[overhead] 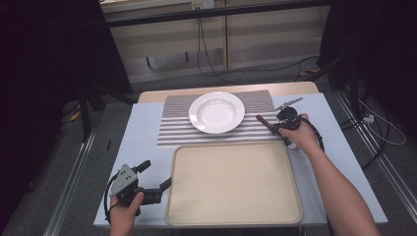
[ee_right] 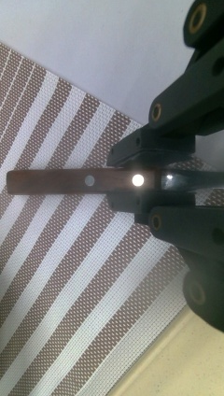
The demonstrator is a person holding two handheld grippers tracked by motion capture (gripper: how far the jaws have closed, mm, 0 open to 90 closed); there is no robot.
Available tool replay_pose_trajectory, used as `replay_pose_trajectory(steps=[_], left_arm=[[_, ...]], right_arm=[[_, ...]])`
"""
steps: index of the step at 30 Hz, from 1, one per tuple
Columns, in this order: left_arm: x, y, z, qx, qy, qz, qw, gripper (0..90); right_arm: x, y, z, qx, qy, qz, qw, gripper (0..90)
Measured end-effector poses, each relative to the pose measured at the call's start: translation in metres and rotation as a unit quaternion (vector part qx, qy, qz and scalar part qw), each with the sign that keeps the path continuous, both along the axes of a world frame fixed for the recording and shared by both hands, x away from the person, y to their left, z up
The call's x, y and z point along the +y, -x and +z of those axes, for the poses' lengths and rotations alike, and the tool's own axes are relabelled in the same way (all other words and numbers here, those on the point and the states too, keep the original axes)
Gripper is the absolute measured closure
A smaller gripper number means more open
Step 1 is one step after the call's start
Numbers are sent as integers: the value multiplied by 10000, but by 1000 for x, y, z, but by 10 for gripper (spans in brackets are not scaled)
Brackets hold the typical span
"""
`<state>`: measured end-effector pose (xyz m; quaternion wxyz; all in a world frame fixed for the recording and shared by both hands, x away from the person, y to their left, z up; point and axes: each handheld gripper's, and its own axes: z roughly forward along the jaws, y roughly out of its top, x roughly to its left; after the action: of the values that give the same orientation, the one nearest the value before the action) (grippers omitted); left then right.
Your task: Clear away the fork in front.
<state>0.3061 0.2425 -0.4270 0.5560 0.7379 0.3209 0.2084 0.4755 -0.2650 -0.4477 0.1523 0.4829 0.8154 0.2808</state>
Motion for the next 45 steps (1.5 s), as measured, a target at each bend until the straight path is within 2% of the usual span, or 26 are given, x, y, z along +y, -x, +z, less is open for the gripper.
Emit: replay_pose_trajectory(steps=[3,5,9,15,24,28,31,36,42,45], left_arm=[[-1,0,0,1,-20,-7,10000,28],[0,-1,0,0,-22,-33,10000,28],[1,0,0,17,7,11,10000,28],[1,-1,0,6,21,19,10000,28],[0,-1,1,-14,22,6,10000,28],[0,-1,1,-21,49,13,10000,28],[0,-2,1,-23,20,-4,10000,28],[0,-1,2,-48,26,2,10000,28],[-2,-1,1,-21,22,-22,10000,28],[-1,-1,1,-41,16,-12,10000,28]], right_arm=[[0,0,0,37,-34,-77,10000,765],[2,-1,0,62,44,-69,9999,764],[4,-3,2,192,42,-209,9996,761],[4,-8,3,374,20,-259,9990,758],[12,-14,6,521,362,-227,9977,762],[16,-19,8,682,514,-192,9962,762],[16,-23,9,799,495,-217,9953,764],[23,-24,10,844,737,-232,9934,769],[25,-25,10,865,780,-302,9927,779],[21,-26,10,923,643,-304,9932,780]])
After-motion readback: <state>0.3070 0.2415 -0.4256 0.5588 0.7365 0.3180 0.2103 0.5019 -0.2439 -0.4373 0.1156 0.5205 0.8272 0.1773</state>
